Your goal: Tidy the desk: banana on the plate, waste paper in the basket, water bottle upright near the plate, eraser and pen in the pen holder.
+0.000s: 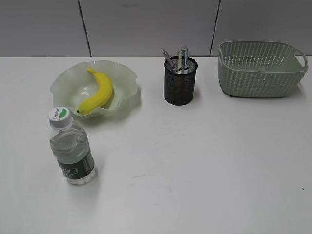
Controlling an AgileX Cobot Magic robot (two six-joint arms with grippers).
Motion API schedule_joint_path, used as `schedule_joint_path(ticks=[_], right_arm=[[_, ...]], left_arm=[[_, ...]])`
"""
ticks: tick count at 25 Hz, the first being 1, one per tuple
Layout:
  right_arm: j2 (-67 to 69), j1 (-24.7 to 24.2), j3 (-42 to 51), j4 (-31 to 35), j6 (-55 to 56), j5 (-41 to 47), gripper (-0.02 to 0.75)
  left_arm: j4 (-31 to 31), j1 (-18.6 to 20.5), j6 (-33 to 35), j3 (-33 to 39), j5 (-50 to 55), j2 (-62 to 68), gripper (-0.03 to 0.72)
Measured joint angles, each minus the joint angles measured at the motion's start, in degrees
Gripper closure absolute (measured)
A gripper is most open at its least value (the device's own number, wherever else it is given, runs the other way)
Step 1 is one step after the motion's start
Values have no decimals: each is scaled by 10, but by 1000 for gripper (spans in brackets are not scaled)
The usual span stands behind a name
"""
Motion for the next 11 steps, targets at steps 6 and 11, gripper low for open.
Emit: schedule_joint_path(ticks=[6, 11], right_arm=[[0, 0, 0, 0, 0, 0, 429], [0, 0, 0, 0, 0, 0, 429]], left_arm=[[-1, 0, 0, 0, 0, 0, 398], [-1, 0, 0, 0, 0, 0, 398]])
